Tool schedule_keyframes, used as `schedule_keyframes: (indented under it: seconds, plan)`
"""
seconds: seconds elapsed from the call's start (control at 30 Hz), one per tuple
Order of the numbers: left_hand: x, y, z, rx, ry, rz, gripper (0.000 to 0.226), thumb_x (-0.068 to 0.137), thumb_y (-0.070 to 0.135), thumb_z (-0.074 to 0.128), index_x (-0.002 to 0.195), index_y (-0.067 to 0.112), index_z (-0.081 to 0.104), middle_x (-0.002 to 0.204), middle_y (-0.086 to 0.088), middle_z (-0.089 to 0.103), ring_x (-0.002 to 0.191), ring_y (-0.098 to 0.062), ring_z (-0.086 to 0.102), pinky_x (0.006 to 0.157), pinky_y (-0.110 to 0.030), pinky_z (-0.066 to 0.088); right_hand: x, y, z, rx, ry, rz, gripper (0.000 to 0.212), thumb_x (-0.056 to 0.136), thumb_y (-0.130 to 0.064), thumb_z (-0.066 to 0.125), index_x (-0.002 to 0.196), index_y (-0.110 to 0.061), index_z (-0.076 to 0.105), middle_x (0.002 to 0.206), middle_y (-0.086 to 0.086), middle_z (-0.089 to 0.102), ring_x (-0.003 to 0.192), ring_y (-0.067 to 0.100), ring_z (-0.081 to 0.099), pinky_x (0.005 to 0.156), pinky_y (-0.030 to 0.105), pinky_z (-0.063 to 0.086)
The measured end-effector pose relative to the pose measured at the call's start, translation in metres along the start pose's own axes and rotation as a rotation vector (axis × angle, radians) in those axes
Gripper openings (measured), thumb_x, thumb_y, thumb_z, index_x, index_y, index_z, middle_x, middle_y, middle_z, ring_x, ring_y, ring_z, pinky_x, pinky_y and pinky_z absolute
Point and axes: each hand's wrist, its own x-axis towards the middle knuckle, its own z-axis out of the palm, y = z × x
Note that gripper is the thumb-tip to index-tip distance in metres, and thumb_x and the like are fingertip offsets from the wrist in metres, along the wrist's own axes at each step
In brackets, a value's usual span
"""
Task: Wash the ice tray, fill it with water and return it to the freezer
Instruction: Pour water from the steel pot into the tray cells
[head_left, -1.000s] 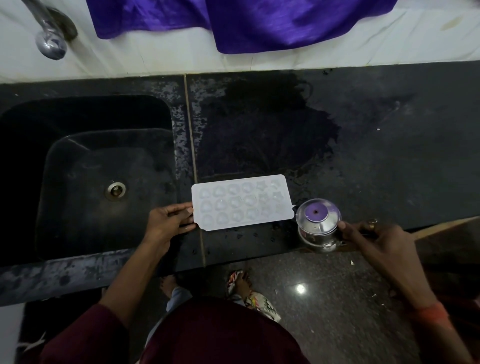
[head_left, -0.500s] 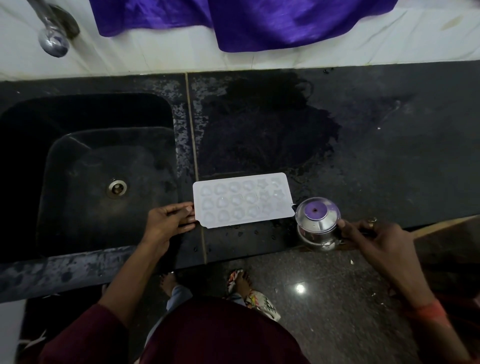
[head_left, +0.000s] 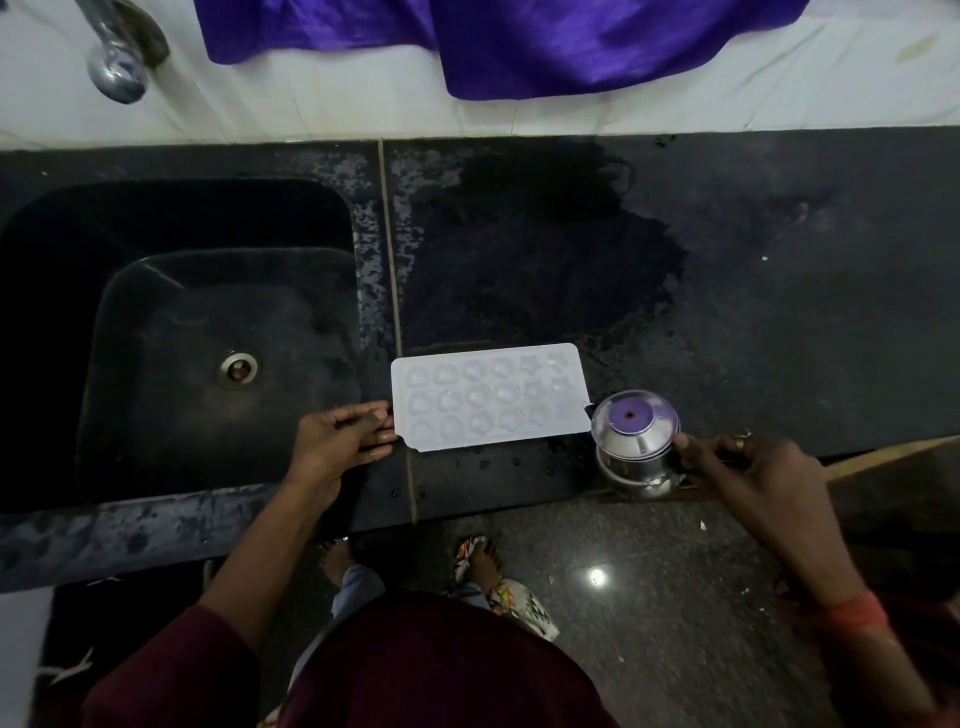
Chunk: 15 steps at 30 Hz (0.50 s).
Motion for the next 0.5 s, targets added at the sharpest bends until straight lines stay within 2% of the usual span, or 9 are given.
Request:
schedule_keyframes:
  seconds: [0.13,0.3,0.4,0.5]
  plan:
    - [0.0,0.0,0.0,-0.003,0.002,-0.002,0.01,0.096,0.007,0.063,0.103,0.006,0.07,0.091,-0.011,0.074,0.068,-0.012,0.073,0.062,-0.022,0.06,0.0,-0.003,-0.001,0.011,0.006,-0.005,0.026,0.086,-0.048,0.066,0.073,-0.029,0.078,0.064,-0.016,0.07,0.067,-0.002,0.064,0.058,0.018,0.04]
    - [0.001,0.0,0.001,0.0,0.003,-0.011,0.01,0.095,0.007,0.065,0.103,0.007,0.071,0.089,-0.01,0.076,0.072,-0.014,0.073,0.062,-0.023,0.061,0.001,-0.008,0.0,0.039,-0.014,0.012,0.022,0.086,-0.047,0.067,0.068,-0.035,0.074,0.056,-0.035,0.061,0.063,-0.023,0.055,0.06,0.004,0.04]
    - [0.003,-0.001,0.001,0.011,0.005,-0.016,0.014,0.094,0.007,0.065,0.107,0.005,0.072,0.094,-0.014,0.075,0.076,-0.018,0.073,0.061,-0.023,0.06,0.002,-0.011,0.001,0.047,-0.009,0.004,0.021,0.085,-0.047,0.068,0.069,-0.034,0.076,0.056,-0.029,0.064,0.064,-0.023,0.056,0.06,0.004,0.04]
    - [0.004,-0.002,0.001,0.013,0.006,-0.026,0.015,0.094,0.007,0.066,0.107,0.005,0.072,0.095,-0.014,0.075,0.075,-0.017,0.073,0.061,-0.023,0.06,0.004,-0.012,0.002,0.03,-0.008,-0.005,0.023,0.084,-0.05,0.067,0.069,-0.034,0.075,0.057,-0.023,0.066,0.061,-0.015,0.058,0.058,0.01,0.04]
